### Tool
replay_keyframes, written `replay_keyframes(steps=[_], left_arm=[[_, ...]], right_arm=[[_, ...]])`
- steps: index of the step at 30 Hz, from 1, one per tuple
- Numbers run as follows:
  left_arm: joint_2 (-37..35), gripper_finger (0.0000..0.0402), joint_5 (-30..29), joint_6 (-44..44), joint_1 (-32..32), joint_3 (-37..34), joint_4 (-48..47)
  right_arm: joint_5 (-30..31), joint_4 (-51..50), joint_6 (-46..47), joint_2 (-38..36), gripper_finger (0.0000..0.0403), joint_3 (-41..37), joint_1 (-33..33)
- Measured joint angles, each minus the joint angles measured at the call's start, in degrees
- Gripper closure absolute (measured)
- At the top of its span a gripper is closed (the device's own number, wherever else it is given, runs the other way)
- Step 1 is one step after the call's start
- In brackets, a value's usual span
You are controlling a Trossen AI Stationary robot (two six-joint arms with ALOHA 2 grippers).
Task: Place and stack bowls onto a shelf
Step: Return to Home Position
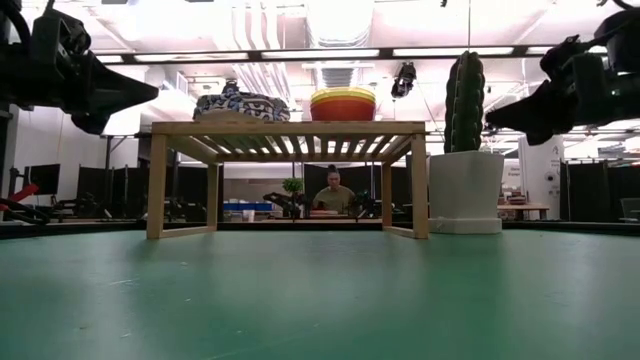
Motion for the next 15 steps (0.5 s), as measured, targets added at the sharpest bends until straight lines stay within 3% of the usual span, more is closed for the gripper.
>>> replay_keyframes(steps=[15], left_arm=[[0.07, 0.0401, 0.04, 0.00, 0.00, 0.00, 0.00]], right_arm=[[0.04, 0.23, -4.42, 2.19, 0.0394, 0.18, 0.00]])
